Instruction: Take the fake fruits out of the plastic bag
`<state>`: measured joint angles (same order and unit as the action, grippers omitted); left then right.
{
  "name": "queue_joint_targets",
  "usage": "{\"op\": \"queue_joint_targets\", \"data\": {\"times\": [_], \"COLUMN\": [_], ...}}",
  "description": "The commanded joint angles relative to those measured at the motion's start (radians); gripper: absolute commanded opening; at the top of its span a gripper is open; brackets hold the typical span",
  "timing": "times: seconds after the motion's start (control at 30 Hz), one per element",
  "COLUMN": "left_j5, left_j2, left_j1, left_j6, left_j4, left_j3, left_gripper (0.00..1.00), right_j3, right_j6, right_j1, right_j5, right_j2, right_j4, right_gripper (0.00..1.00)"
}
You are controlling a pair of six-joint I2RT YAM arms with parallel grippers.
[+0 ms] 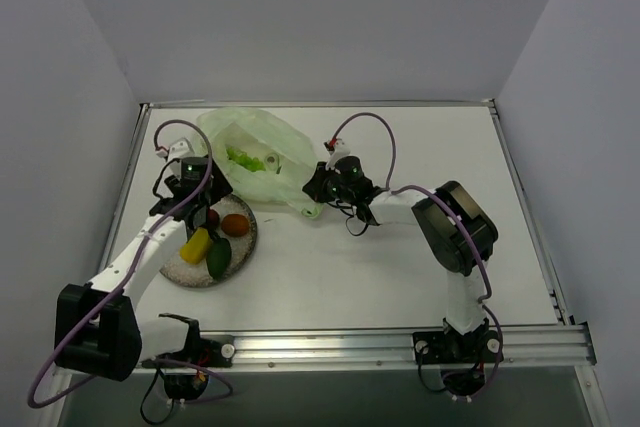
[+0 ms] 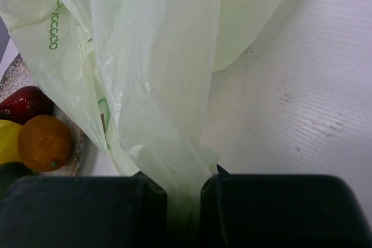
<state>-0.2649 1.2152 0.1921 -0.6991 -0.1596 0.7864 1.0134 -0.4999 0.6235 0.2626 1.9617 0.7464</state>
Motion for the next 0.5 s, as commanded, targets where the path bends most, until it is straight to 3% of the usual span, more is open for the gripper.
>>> {"op": "queue_joint_targets", "data": {"times": [0.0,0.47], "left_j5": [-0.007,-0.020], "left_j2": [0.015,0.552], "left_j1": [0.062,0.104], "left_j6": [0.046,0.072], "left_j4": [0.019,0.081], "left_j3": [0.152,0.554], "left_gripper": [0.62,0.53], "right_j3": [0.013,0.008], "right_j6": [-0.009,0.001], "right_j1": [0.010,0.024], "right_j5": [-0.003,-0.014], "right_j2": [-0.026,-0.032], "right_j4": [0.047,0.039], "right_gripper": [0.00,0.00]}}
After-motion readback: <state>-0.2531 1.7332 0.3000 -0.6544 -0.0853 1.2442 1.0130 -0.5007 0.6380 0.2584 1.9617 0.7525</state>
